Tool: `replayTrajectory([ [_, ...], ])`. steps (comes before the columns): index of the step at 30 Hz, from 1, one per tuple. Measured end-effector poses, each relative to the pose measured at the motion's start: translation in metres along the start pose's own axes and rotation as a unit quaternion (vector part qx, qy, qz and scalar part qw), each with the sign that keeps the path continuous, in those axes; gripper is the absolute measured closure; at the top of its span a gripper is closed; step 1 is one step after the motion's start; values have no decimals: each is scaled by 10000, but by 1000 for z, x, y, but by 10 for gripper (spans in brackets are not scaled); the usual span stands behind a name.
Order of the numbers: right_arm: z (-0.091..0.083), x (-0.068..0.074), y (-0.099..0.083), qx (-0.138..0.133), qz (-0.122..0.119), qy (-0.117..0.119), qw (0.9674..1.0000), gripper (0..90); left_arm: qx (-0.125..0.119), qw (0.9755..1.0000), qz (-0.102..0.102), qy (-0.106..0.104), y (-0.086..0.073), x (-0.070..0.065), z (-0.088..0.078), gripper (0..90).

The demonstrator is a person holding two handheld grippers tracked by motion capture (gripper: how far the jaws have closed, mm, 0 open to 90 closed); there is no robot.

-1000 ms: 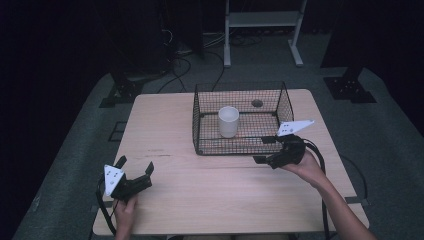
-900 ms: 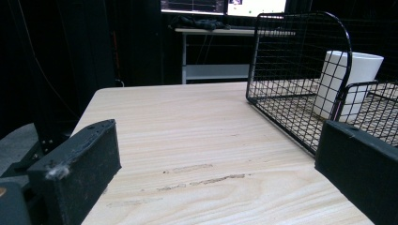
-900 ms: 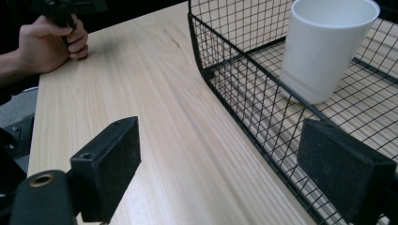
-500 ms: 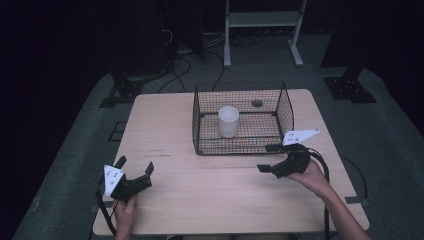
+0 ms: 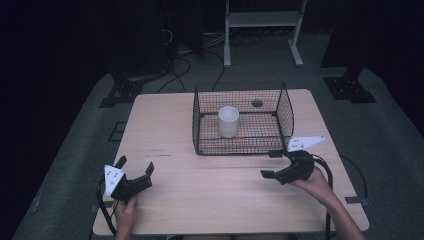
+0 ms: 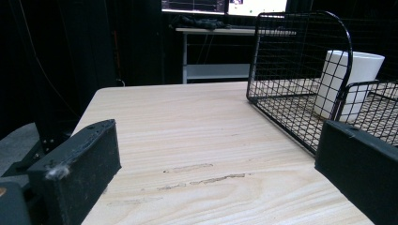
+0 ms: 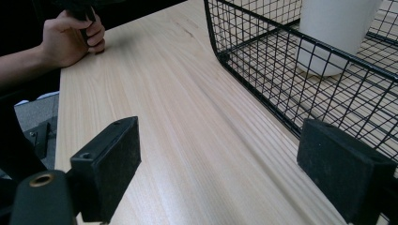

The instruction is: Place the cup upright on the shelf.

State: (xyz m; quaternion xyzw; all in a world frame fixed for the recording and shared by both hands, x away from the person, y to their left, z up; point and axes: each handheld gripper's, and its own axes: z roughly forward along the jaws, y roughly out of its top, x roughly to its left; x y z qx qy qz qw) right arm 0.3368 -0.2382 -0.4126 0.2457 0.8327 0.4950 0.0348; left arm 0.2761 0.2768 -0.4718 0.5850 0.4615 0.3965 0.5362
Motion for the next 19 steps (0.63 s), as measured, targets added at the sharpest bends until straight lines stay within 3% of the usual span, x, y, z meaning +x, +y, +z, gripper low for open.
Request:
replayTrajectory([
  [13,-7,5,-20,-77,93,-196,9997,129,6,10000,0,16,0,0,0,0],
  [18,-13,21,-32,-358,114,-242,9990,129,15,10000,3,42,0,0,0,0],
  [19,-16,31,-44,-711,235,-265,9968,129,12,10000,3,37,0,1,0,0],
])
